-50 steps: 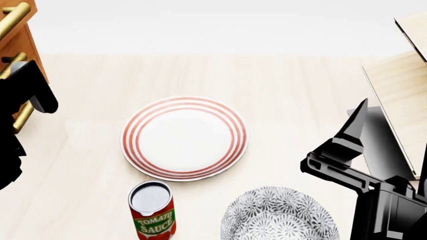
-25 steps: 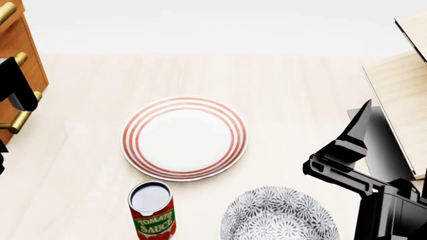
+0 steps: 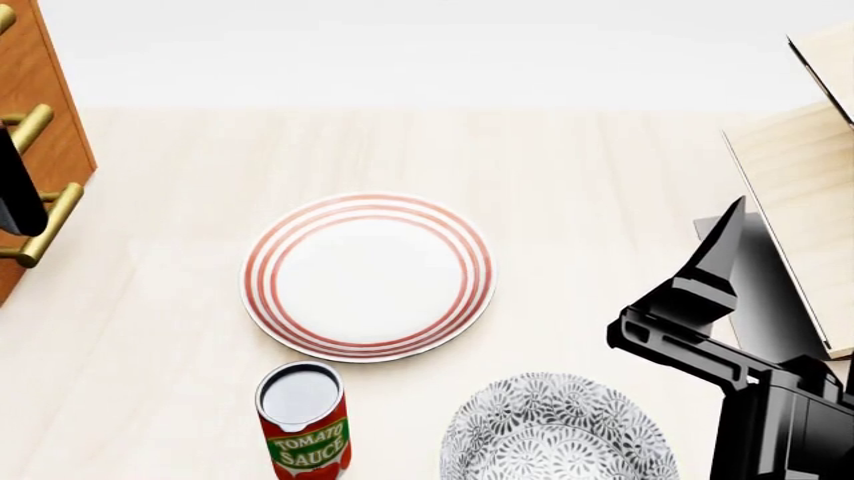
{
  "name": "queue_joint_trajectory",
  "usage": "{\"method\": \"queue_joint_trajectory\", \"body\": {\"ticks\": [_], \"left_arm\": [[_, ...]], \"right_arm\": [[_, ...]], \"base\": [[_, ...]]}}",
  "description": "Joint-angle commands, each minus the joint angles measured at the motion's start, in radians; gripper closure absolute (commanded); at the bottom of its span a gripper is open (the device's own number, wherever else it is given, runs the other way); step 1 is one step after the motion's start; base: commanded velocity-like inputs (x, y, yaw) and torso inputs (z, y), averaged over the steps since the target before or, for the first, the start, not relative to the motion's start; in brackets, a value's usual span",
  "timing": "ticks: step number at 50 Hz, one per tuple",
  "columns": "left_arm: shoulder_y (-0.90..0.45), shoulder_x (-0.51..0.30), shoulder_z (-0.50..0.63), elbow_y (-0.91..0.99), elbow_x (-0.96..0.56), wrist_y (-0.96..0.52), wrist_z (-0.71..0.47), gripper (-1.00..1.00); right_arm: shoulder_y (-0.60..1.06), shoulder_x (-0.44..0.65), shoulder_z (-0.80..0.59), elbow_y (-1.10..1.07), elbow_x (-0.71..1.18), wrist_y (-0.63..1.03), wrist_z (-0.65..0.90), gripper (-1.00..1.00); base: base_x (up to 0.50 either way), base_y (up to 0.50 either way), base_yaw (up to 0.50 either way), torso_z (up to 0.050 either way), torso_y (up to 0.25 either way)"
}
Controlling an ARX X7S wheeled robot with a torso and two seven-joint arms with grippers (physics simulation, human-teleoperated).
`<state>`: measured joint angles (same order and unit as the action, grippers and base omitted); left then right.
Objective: Close the top drawer of the cabinet.
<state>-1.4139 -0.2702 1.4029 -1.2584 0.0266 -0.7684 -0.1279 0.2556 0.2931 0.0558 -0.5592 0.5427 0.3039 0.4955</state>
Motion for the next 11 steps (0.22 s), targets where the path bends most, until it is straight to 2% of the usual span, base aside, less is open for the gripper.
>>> {"method": "queue_joint_trajectory", "body": {"ticks": [1, 11], "left_arm": [[0.014, -0.068, -0.036, -0.049, -0.026, -0.019, 0.002, -1.00], [-0.004, -0.061, -0.024, -0.049, -0.018, -0.021, 0.009, -1.00]], "right_arm": [[0.005, 0.002, -0.006, 0.001, 0.003, 0.001, 0.005, -1.00], [0.010, 0.003, -0.010, 0.005, 0.004, -0.002, 0.008, -1.00]], "base": [[0.00, 0.00, 0.01, 0.000, 0.000], [0.00, 0.00, 0.00, 0.000, 0.001]]}}
